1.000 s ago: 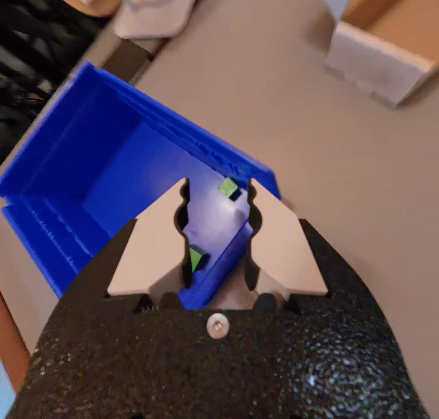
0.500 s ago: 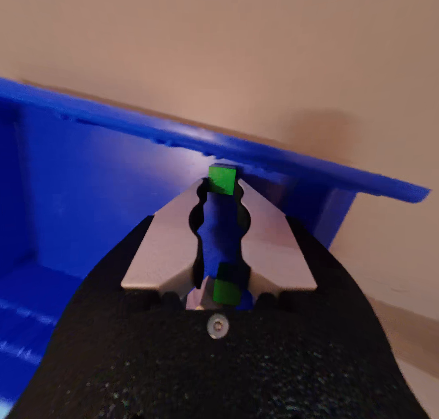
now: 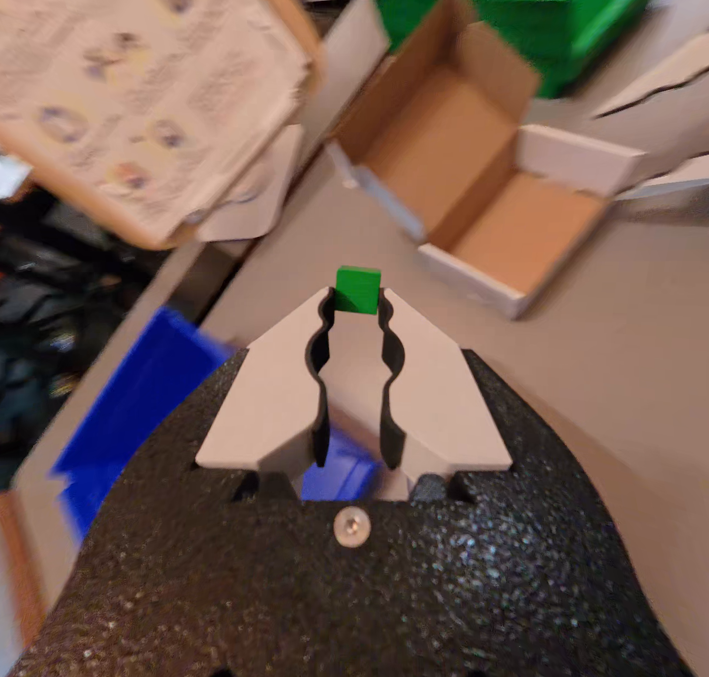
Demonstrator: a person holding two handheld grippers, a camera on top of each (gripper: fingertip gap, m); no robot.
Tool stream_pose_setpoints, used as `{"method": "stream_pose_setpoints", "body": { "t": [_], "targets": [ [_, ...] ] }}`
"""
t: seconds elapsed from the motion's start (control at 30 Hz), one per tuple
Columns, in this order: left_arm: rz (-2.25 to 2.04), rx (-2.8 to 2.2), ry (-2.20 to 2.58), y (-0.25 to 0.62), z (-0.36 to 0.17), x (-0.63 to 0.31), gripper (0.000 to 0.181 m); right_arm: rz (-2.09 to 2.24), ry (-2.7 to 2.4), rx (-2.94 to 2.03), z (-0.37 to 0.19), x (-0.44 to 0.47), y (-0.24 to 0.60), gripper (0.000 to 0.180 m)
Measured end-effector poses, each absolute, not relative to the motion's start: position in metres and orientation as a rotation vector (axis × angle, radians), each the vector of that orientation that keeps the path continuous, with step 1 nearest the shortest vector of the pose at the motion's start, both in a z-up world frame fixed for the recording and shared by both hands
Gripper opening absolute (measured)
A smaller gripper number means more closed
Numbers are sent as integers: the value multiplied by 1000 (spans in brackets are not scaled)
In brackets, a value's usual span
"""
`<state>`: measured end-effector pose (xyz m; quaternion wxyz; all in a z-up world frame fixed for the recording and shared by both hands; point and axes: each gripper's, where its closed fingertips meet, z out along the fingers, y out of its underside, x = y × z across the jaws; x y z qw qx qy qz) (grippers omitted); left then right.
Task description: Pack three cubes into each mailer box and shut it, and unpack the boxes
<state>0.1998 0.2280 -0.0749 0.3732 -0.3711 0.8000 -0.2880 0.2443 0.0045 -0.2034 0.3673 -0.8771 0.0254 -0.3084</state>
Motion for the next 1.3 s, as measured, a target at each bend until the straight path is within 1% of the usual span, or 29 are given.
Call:
{"method": "stream_pose_setpoints", "body": {
  "t": [0.03,0.13,0.23,0.4,0.47,0.77,0.8,0.87,1.03,1.17,1.23,1.27,1.3],
  "targets": [
    [-787,-932,2116,203,-85,203,20,-847,-3,-2260,-203,244,5,62],
    [-837,-902,2302,149,-127,215,20,-950,-89,-2276,-202,243,5,41],
    [-810,-858,2435,114,-164,231,20,-985,-242,-2239,-200,231,11,37],
    [-765,-849,2551,84,-189,253,19,-993,-320,-2274,-209,239,9,23],
    [-721,-866,2583,82,-195,259,19,-958,-336,-2298,-213,243,11,10],
    [-582,-932,2620,96,-211,276,20,-835,-370,-2329,-213,238,25,5],
    [-550,-975,2599,103,-214,278,20,-829,-368,-2321,-213,237,27,4],
    [-485,-1061,2516,119,-217,286,28,-829,-370,-2314,-213,236,28,4],
    [-629,-1118,2378,130,-195,278,49,-821,-374,-2301,-213,235,28,4],
    [-879,-1068,2210,140,-142,249,41,-791,-372,-2288,-213,234,28,4],
    [-880,-1118,2099,177,-118,233,33,-782,-372,-2282,-213,233,27,4],
    [-814,-1161,2057,206,-111,225,22,-772,-376,-2279,-213,232,27,4],
    [-702,-1224,2030,242,-110,214,27,-759,-381,-2278,-213,231,26,4]
  ]
}}
